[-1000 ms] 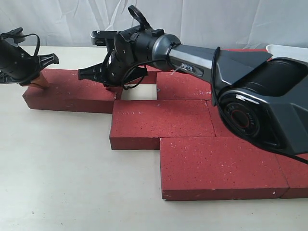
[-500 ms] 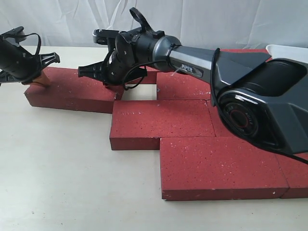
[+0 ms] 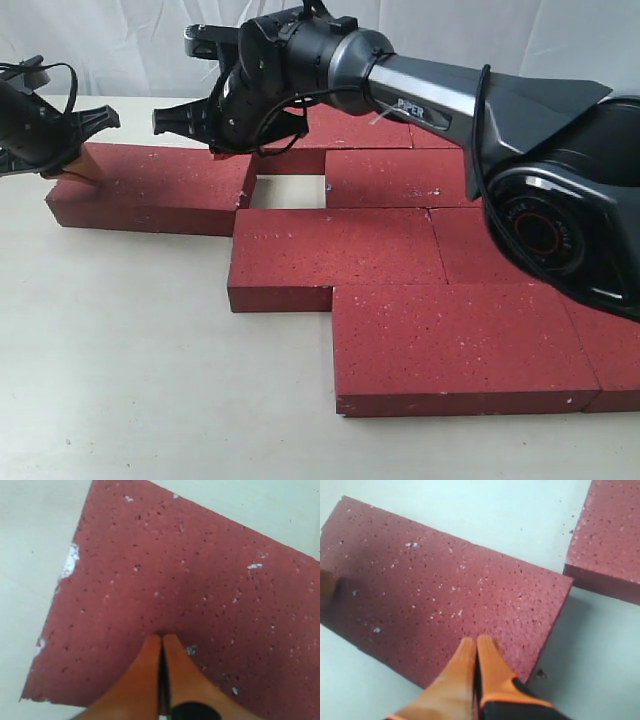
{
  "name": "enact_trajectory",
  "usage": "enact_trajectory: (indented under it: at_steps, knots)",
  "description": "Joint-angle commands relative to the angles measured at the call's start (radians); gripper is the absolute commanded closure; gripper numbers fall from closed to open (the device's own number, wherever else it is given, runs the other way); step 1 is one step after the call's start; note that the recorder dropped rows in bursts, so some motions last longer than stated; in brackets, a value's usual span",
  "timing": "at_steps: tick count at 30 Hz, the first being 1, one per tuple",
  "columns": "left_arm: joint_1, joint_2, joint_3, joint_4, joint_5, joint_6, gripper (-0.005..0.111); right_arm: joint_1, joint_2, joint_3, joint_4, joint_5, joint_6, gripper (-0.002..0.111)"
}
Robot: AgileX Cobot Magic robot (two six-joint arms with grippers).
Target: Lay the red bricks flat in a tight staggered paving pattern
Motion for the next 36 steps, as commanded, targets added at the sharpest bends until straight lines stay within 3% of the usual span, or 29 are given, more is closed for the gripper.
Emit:
enact_trajectory:
  at_steps: [1,11,19,36]
  knots:
    - [0.000,-0.029,0.007,-0.008,0.031,0.004,0.107,0.000,-0.016,0.002,0.056,0.124,-0.092,0.109]
    - [0.000,-0.074,0.007,0.016,0.067,0.004,0.107,0.066,-0.004,0.002,0.071,0.209,-0.170,0.109]
    - [0.000,-0.081,0.007,0.089,0.073,0.004,0.107,0.068,0.037,0.002,0.044,0.220,-0.170,0.109]
    - [0.000,-0.081,0.007,0.101,0.073,0.004,0.107,0.066,0.037,0.002,-0.086,0.170,-0.085,0.109]
